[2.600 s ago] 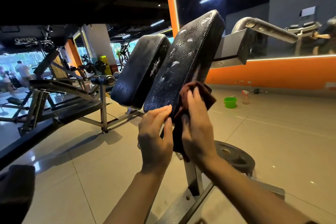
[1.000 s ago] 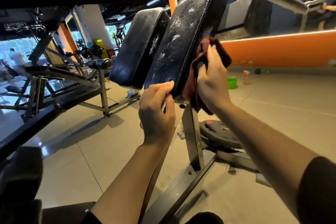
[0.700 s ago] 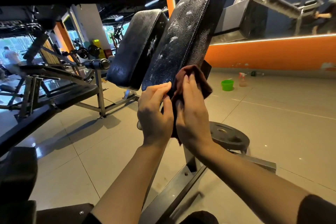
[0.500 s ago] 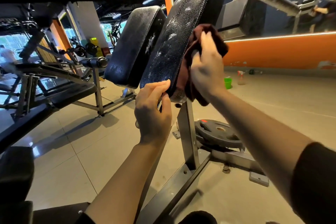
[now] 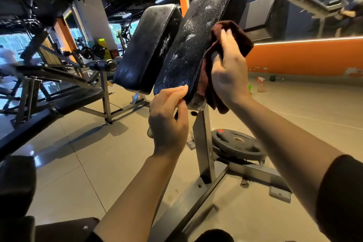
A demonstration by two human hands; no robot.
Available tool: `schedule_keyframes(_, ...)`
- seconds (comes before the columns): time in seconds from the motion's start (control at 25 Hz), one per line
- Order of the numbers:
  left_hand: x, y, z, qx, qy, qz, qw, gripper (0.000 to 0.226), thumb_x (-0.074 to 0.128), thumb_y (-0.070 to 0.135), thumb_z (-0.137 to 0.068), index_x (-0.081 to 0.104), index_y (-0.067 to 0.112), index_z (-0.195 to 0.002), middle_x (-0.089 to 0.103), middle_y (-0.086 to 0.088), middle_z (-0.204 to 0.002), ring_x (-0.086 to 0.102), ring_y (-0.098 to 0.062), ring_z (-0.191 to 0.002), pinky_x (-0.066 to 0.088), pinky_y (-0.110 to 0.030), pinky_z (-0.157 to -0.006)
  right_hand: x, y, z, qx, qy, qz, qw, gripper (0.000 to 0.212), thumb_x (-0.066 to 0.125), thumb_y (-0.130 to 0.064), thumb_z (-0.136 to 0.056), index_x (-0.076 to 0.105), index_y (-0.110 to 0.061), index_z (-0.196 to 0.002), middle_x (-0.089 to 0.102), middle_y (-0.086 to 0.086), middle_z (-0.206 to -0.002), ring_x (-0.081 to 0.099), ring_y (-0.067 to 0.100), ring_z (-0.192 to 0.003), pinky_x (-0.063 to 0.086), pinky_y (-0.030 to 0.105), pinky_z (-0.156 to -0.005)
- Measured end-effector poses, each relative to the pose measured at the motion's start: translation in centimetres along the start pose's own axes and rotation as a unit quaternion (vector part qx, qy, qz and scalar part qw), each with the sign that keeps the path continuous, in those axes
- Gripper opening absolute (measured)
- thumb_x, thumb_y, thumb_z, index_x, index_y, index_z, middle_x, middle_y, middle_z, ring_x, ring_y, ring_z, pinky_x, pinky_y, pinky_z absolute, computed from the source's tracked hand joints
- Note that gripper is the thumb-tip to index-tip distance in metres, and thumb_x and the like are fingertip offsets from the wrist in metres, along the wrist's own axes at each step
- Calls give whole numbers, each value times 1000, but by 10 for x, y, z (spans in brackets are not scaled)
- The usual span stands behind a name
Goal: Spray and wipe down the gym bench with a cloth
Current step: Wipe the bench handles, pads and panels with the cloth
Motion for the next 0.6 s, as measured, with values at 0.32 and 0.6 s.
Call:
schedule_keyframes(0.32,1,-2,1,7,-12,8,1000,25,55,5,-91,68,6,-112,68,-5,-106,60,-14,-101,55,-32,-89,19,-18,65,-68,-9,26,997,51,39,-14,-96,36,1,-145,36,17,-151,30,24,-141,10,5,-111)
schedule_keyframes(0.6,1,-3,4,6,15,14,1000,25,55,8,-90,69,8,-111,68,-2,-106,59,-9,-102,53,-30,-91,10,-13,54,-5,35,-7,999,54,40,-15,-93,36,-3,-145,37,13,-151,31,24,-142,19,23,-117)
Point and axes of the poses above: each hand's wrist, its own z-axis away from the middle knuckle, its own x-axis out of the palm, y = z × x, the point moved 10 cm from there along -z, towards the middle knuckle
